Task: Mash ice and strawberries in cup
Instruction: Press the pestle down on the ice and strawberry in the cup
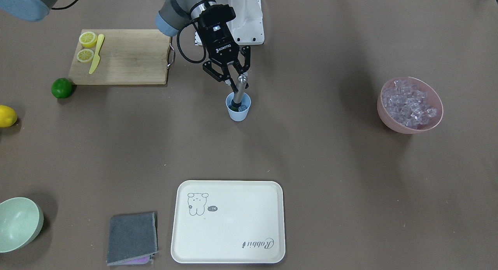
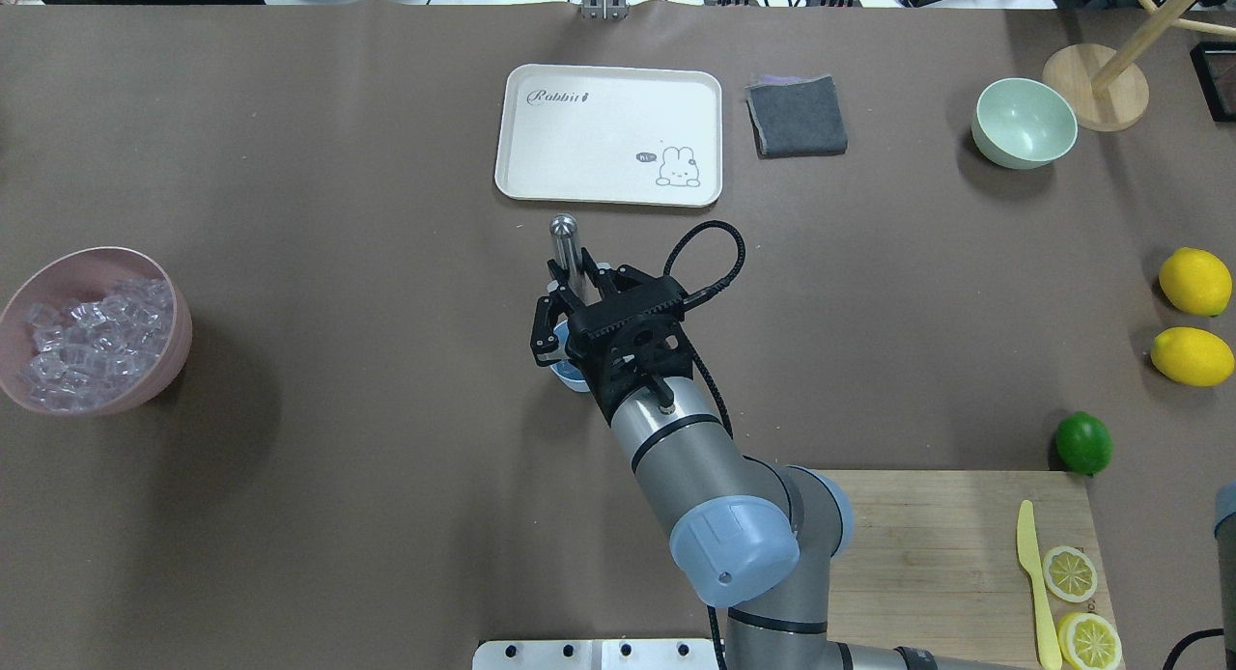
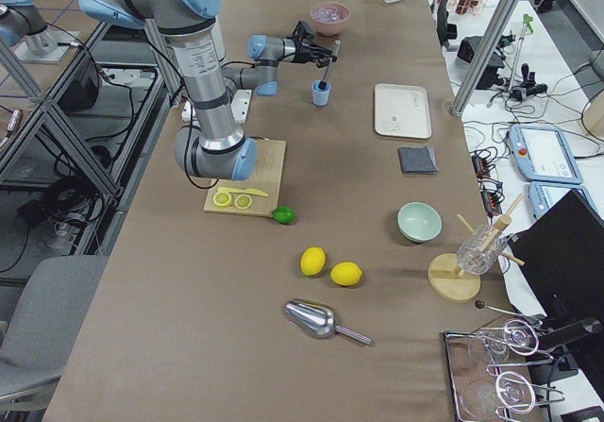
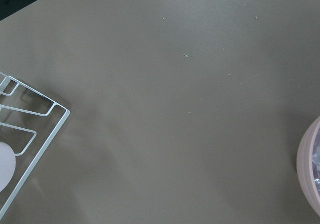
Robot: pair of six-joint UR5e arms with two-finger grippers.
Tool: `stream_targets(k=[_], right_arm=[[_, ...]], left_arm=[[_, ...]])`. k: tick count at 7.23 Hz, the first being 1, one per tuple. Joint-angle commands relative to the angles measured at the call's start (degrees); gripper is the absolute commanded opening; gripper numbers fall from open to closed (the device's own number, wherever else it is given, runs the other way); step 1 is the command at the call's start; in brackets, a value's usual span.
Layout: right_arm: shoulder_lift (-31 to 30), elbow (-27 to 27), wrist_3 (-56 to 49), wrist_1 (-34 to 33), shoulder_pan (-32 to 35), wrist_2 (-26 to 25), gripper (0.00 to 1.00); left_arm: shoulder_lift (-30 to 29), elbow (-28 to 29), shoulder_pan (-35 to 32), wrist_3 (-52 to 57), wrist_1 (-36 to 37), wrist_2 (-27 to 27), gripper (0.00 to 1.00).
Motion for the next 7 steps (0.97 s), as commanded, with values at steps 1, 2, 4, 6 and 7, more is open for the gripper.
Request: stream_targets(k=[1, 2, 4, 6, 7], right_arm=[[0.1, -0.6, 0.1, 0.1, -0.4, 0.0, 0.00], [0.1, -1.1, 0.1, 0.2, -0.3, 0.0, 0.00], [0.1, -0.7, 0.0, 0.4, 0.1, 0.2, 0.00], [-0.3, 1.9, -1.0, 1.1, 1.0, 1.6, 0.00], [-0.2, 2.8, -2.1, 1.1, 1.8, 1.7, 0.00]], left_arm=[[0.0, 0.0, 0.0, 0.0, 0.0, 0.0, 0.97], [0.0, 0.0, 0.0, 0.0, 0.0, 0.0, 0.97], [0.0, 0.0, 0.0, 0.0, 0.0, 0.0, 0.97], [-0.2, -0.2, 0.0, 0.0, 0.0, 0.0, 0.97], [-0.2, -0.5, 0.1, -0.1, 0.0, 0.0, 0.97]])
